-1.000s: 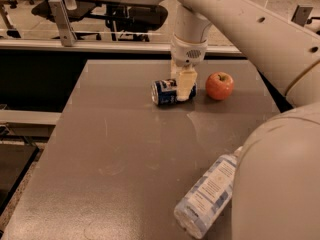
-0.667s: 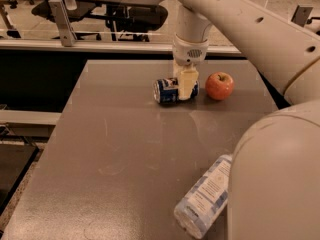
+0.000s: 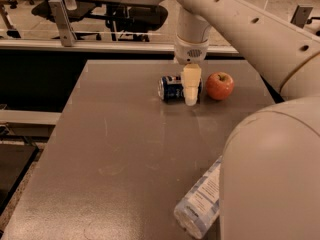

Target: Move pepsi can near apple

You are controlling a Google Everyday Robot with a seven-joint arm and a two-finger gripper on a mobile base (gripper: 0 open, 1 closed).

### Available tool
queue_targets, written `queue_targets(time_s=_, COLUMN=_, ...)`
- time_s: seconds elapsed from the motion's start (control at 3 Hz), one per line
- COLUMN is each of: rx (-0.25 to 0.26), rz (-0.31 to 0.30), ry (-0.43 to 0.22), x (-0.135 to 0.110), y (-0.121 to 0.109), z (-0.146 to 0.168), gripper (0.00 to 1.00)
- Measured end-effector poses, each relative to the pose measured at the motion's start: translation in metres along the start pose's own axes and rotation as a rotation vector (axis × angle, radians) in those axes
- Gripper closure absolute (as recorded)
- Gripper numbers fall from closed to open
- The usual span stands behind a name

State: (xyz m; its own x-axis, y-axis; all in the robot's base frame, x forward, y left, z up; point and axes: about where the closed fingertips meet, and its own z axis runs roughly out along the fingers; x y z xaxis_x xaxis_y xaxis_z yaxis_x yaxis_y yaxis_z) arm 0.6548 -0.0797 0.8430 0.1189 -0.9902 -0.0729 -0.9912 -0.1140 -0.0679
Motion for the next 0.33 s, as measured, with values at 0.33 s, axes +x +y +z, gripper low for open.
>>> queue_targets(time_s=0.33, rx=0.002, rz=0.0, ry=-0.001, x=-0.0003, y=-0.0007, z=0.0004, gripper=0.0)
